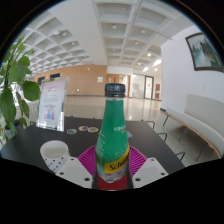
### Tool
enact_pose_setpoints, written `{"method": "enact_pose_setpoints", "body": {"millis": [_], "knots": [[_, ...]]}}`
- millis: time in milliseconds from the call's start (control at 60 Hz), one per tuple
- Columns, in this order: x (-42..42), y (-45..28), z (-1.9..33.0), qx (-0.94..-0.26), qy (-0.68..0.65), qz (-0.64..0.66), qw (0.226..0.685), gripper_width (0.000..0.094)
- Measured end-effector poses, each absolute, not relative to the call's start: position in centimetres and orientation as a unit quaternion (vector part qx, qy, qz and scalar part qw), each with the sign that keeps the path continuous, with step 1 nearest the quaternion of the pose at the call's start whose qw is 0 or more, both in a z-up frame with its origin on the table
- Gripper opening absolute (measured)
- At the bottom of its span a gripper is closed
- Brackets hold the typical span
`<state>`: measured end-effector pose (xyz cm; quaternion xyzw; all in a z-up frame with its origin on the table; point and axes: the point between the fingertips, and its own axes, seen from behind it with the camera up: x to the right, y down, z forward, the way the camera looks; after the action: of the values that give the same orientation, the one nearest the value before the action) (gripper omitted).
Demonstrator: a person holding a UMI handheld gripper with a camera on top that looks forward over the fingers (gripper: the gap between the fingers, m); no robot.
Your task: Pour water
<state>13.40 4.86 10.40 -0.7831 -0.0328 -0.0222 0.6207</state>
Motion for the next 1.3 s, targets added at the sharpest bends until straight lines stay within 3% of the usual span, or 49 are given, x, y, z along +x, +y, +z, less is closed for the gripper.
{"method": "enact_pose_setpoints", "body": {"millis": [133, 217, 367, 400, 467, 517, 583, 967, 1300], "knots": [[14.0, 4.7, 6.6, -0.803, -0.034, -0.029, 0.595, 0.0407], [14.1, 4.4, 6.8, -0.796, -0.021, -0.019, 0.604, 0.0413], [14.4, 4.2, 6.8, -0.809, -0.024, -0.022, 0.587, 0.056], [14.6, 3.8, 6.8, -0.814, -0.021, -0.024, 0.58, 0.0628], [14.4, 3.3, 7.3, -0.819, -0.014, -0.026, 0.572, 0.0879], [14.4, 2.5, 7.9, -0.821, -0.012, -0.029, 0.571, 0.0828], [14.2, 1.0, 9.3, -0.821, -0.007, -0.037, 0.57, 0.0864], [11.6, -15.2, 15.1, -0.828, 0.012, -0.051, 0.558, 0.0857], [8.8, -24.6, 17.3, -0.83, 0.01, -0.03, 0.556, 0.0858]]}}
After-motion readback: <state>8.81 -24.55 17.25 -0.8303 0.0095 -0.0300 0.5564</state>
